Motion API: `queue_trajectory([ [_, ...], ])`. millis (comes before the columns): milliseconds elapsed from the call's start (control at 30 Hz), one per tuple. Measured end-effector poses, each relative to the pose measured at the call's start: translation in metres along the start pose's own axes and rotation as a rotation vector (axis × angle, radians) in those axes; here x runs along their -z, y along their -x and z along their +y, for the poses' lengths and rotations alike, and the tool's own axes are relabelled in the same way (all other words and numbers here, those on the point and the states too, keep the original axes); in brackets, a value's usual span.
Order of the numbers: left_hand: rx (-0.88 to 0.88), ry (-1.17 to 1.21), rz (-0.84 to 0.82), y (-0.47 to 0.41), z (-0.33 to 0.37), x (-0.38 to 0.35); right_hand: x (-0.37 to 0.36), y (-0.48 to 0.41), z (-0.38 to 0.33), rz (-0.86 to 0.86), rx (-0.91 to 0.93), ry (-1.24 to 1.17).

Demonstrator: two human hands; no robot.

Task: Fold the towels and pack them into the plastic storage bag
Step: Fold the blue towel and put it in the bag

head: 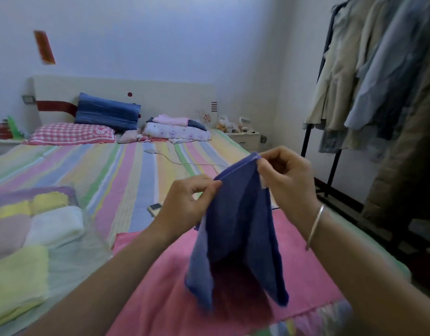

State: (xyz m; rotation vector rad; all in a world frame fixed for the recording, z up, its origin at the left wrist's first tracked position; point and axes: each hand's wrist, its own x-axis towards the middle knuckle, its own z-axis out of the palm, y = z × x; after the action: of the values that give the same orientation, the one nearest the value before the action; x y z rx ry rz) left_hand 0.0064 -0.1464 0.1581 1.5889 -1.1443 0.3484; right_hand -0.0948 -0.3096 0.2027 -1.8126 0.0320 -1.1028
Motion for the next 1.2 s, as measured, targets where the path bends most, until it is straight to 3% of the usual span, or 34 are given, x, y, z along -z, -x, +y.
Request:
queue_trajectory([
  [133, -0.054, -0.172, 0.099, -0.027, 0.027, 0.036, -0.024, -0.043, -0.041, 0.061, 0.025, -0.073],
  [200, -0.072, -0.388, 0.038, -0.026, 0.030, 0.043, -0.032, -0.054, -0.057, 0.118, 0.007, -0.137],
  [300, 0.119, -0.603, -0.147, -0.005, 0.014, 0.048, -0.039, -0.061, -0.069, 0.156, -0.014, -0.165],
  [400, 0.342, -0.549, -0.307, 0.028, -0.015, 0.055, -0.040, -0.057, -0.067, 0.148, -0.066, -0.189],
  [600, 0.503, -0.483, -0.398, 0.093, -0.048, 0.071, -0.030, -0.046, -0.056, 0.180, -0.134, -0.183],
  [733, 0.591, -0.224, -0.270, 0.115, -0.053, 0.097, -0.016, -0.044, -0.055, 0.207, -0.092, -0.097],
  [1067, 0.678, 0.432, 0.332, 0.080, -0.029, 0.156, 0.024, -0.043, -0.030, 0.289, -0.212, -0.156],
  [1200, 0.658, 0.466, 0.301, 0.052, -0.018, 0.169, 0.038, -0.045, -0.017, 0.288, -0.270, -0.270],
])
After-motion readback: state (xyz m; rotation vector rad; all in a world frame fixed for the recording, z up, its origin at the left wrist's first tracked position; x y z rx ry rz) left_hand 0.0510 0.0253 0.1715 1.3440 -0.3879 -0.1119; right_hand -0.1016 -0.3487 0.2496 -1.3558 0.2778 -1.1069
